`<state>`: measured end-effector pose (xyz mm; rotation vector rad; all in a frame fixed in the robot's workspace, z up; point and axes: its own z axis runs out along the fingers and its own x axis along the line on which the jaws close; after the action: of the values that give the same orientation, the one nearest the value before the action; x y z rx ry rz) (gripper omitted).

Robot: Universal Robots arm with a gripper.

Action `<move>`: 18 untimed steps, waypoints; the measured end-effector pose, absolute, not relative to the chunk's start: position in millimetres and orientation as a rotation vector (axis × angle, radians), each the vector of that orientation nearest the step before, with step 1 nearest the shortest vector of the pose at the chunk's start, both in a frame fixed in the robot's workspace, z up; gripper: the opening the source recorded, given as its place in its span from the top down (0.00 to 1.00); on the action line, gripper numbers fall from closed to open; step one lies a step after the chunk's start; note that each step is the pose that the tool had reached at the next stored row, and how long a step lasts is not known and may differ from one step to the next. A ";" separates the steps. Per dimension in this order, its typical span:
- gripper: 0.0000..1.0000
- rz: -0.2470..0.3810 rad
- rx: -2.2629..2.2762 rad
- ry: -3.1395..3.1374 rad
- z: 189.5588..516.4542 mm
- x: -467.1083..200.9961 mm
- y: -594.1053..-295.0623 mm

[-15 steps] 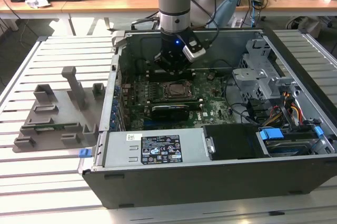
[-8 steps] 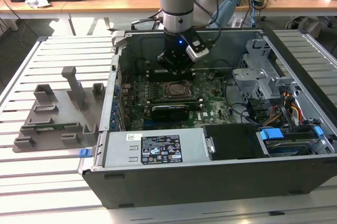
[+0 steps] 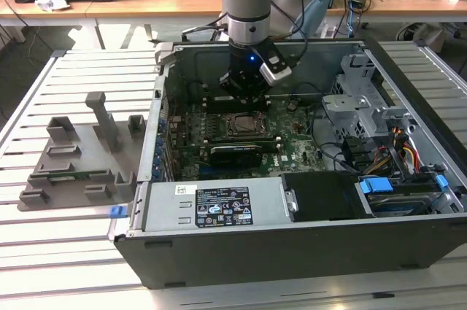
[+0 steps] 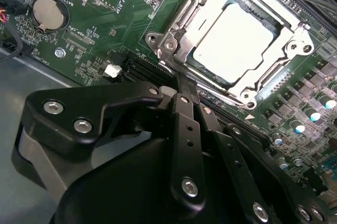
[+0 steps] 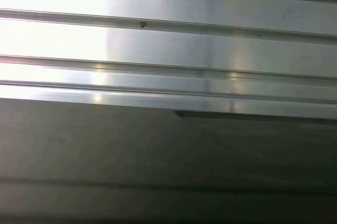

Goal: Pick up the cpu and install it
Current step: 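Install the first cpu locking lever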

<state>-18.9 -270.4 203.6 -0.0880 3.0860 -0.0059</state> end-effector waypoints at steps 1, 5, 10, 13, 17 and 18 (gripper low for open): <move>0.89 -0.006 -0.088 3.086 203.6 -18.8 -270.6; 0.89 -0.006 -0.088 3.086 203.6 -18.6 -272.3; 0.89 -0.006 -0.088 3.086 202.6 -17.3 -272.6; 0.89 -0.006 -0.088 3.087 201.9 -15.6 -272.5; 0.89 -0.005 -0.088 3.087 201.7 -15.1 -272.5; 0.89 -0.005 -0.089 3.086 201.7 -15.0 -272.1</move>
<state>-15.0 -272.1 201.7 -0.0887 3.0865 -0.0053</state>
